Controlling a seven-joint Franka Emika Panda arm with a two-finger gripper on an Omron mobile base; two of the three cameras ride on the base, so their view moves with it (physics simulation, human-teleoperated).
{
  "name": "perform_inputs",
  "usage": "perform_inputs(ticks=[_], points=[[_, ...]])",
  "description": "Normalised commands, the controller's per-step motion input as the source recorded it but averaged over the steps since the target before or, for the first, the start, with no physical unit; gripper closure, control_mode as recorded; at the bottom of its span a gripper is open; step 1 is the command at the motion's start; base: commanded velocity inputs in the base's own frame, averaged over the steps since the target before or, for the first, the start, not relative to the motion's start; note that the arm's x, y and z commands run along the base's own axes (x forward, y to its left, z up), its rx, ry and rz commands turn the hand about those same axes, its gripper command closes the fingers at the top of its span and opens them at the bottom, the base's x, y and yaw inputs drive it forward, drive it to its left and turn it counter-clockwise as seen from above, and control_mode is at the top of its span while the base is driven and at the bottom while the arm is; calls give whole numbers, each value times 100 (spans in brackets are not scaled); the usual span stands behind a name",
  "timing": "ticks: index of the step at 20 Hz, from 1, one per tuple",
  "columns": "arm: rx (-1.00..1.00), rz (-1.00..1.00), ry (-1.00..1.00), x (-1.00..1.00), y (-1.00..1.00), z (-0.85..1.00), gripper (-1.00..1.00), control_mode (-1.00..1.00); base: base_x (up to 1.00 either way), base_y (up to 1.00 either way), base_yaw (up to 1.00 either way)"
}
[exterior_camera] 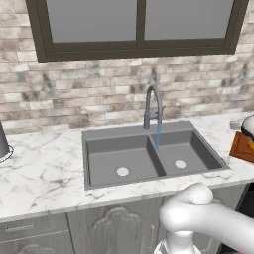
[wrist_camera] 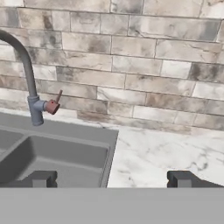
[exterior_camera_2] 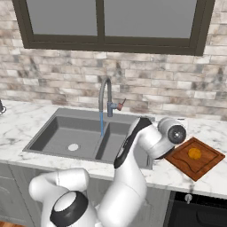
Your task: Pick the orange from the sink and place it on the cutting board to airdry. Then turn off the sink faucet.
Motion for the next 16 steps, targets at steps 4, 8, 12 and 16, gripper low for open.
perform_inputs(ticks=[4,8,12,16], points=[[0,12,0,-3,33,0,-100,-100,0,0,0],[0,9,0,-2,42,-4,-100,-100,0,0,0],[-5,9,-1,-3,62,-3,-100,-100,0,0,0],[-3,8,-7,-14,64,0,-100,-100,0,0,0]])
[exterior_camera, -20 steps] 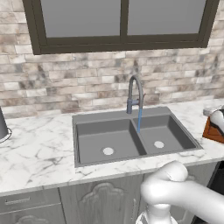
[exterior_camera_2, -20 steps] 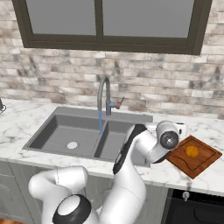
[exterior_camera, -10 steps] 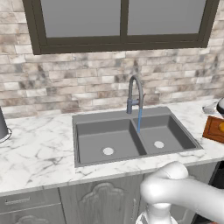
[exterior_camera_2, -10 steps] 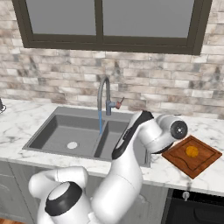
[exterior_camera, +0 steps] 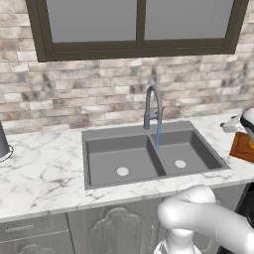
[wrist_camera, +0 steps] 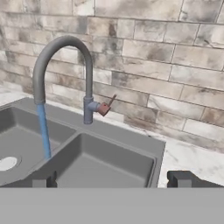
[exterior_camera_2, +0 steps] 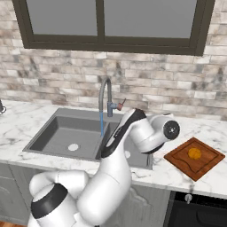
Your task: Pick the orange from the sink and place it on the cutting board to airdry. Then turn off the sink faucet.
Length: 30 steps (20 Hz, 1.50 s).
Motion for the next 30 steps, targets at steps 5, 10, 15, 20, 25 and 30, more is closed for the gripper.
perform_inputs(ticks=[5,10,15,20,25,30], points=[[0,6,-15,-34,33,1,-100,-100,0,0,0],[1,-2,-15,-27,20,0,-100,-100,0,0,0],[2,-4,-8,-13,24,0,-100,-100,0,0,0],[0,0,-4,0,24,0,-100,-100,0,0,0],[0,3,-3,0,16,0,-100,-100,0,0,0],[0,9,-2,11,4,-2,-100,-100,0,0,0]])
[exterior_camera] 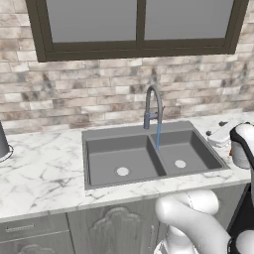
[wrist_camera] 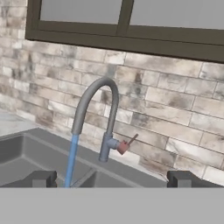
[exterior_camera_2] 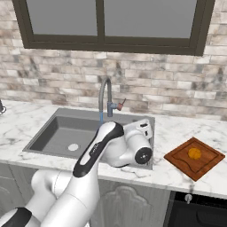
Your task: Pick the orange from the sink and place it on the cutting board to airdry. Then turn off the sink faucet.
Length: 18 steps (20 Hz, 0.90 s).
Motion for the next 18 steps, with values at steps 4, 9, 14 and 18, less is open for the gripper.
perform_inputs(ticks=[4,9,14,18], points=[[1,14,-2,13,0,-2,-100,-100,0,0,0],[2,8,0,25,0,-1,-100,-100,0,0,0],[2,4,0,31,0,-7,-100,-100,0,0,0],[0,0,0,49,6,-11,-100,-100,0,0,0]])
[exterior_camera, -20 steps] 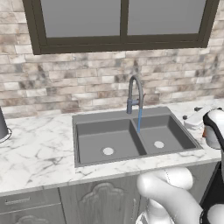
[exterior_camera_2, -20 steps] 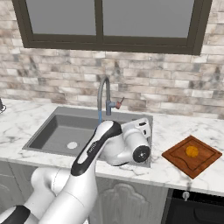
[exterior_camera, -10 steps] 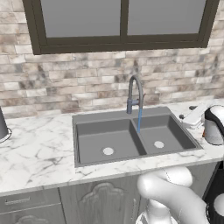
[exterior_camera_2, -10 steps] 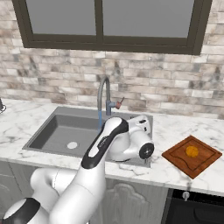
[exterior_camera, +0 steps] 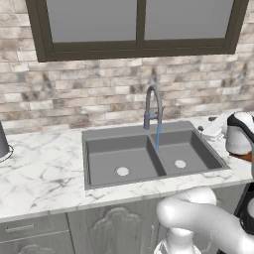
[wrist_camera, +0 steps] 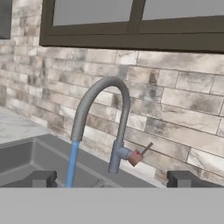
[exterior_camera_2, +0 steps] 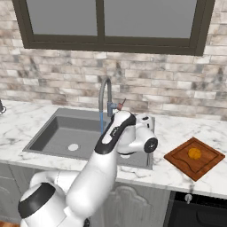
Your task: Pick the orange from the sink and place it on the cutting board to airdry. Then turn off the sink faucet.
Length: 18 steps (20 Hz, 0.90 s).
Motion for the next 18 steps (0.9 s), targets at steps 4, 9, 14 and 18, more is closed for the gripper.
perform_inputs(ticks=[4,9,14,18], points=[[1,0,0,47,2,-10,-100,-100,0,0,0],[1,0,0,29,0,-3,-100,-100,0,0,0],[0,2,0,23,0,-4,-100,-100,0,0,0],[0,6,0,24,0,0,-100,-100,0,0,0]])
